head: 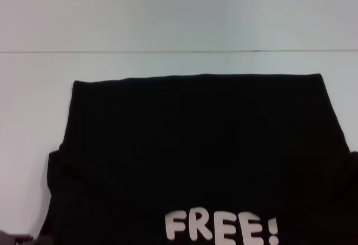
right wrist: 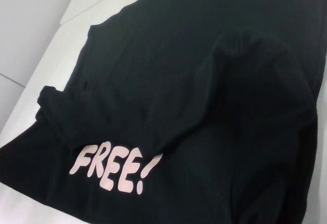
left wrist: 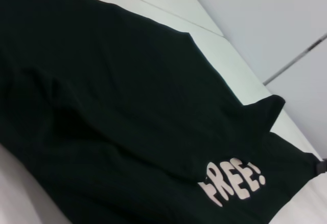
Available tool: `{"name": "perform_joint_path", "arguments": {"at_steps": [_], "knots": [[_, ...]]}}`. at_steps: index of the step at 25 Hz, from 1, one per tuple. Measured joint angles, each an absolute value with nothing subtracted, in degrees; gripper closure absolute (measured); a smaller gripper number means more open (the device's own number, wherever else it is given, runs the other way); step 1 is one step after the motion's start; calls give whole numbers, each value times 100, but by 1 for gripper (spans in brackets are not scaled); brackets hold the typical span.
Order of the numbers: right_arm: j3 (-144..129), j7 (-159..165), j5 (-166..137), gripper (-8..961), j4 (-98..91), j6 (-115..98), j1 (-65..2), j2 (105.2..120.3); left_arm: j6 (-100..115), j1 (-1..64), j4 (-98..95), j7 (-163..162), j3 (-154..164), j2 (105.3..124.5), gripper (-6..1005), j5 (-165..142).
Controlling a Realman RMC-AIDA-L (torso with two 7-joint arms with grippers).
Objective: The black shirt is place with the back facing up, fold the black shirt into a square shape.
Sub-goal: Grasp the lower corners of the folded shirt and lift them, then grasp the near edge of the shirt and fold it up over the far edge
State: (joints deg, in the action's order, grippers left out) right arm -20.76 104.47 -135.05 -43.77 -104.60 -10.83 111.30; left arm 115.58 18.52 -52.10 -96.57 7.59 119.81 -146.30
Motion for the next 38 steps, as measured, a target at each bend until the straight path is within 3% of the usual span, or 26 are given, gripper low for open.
{"name": "perform_joint_path", "arguments": {"at_steps": [10,19,24,30,33,38], "knots": [[-1426,10218,-13823,869,-4386,-10680,-1152,11127,11556,2025,-5128,-9637,648,11919,1000,-14707],[-947,10319,-13809,869,-4299,-10052,-2071,11088,9920,3308,-4031,-10055,624,11435,1000,-14661],[-918,10541,-13805,870,-3986,-9230,-2659,10960,8373,4105,-3466,-10398,692,11218,1000,-14658],[-1167,10792,-13831,870,-3116,-7963,-3388,10643,7215,4529,-3166,-10536,802,11155,999,-14657],[-1508,10989,-13832,870,-2866,-7251,-3754,10611,6534,4695,-3042,-10614,948,11184,1000,-14656],[-2108,11244,-13833,869,-2551,-6016,-4330,10681,5617,4893,-2788,-10614,1104,11241,1000,-14652]]}}
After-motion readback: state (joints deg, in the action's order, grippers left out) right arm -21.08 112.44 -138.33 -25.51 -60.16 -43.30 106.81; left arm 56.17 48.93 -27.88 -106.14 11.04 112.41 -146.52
